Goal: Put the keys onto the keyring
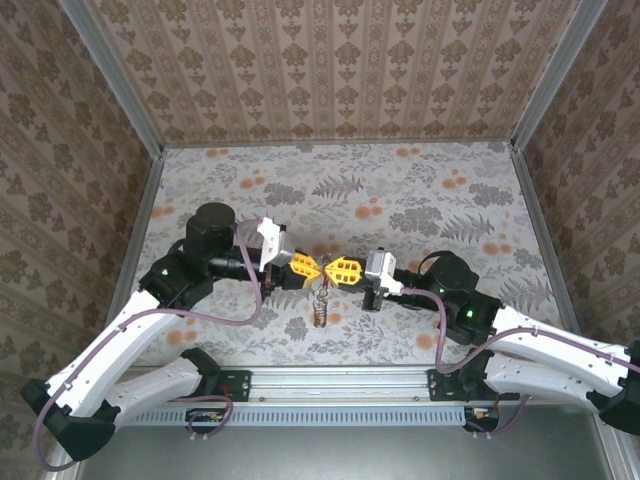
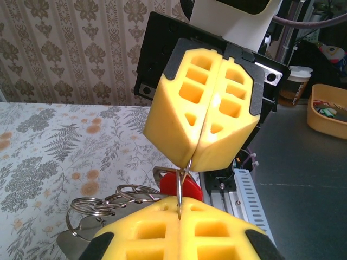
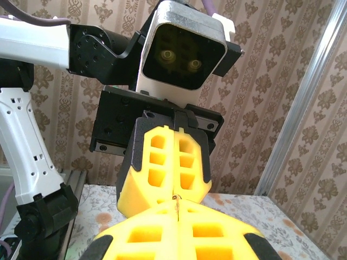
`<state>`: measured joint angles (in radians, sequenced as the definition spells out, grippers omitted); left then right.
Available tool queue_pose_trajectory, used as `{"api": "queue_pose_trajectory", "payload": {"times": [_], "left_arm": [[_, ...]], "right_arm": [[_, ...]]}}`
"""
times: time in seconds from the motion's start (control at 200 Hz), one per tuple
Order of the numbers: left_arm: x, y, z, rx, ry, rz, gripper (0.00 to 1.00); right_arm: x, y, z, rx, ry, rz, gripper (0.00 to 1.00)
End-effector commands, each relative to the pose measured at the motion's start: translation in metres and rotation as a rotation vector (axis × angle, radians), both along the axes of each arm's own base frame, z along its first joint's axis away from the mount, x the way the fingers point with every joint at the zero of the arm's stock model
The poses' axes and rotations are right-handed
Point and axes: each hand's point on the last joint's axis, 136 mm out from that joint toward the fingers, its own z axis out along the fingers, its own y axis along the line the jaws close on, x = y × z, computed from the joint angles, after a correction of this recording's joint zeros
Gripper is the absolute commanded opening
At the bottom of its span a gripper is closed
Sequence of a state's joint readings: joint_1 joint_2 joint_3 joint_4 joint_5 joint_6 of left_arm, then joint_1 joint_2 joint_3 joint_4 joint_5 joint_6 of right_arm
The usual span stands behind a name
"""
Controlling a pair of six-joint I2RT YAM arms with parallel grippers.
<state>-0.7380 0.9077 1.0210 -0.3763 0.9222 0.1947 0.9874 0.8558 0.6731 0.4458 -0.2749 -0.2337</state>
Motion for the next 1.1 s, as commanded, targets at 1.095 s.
{"api": "queue_pose_trajectory", "payload": {"times": [1.095], "left_arm": [[-0.01,0.004,0.014,-0.051,-0.035,-0.035,0.0]], "right_arm": [[0.021,-0.011,0.021,0.113,0.009,-0.136,0.0]]}}
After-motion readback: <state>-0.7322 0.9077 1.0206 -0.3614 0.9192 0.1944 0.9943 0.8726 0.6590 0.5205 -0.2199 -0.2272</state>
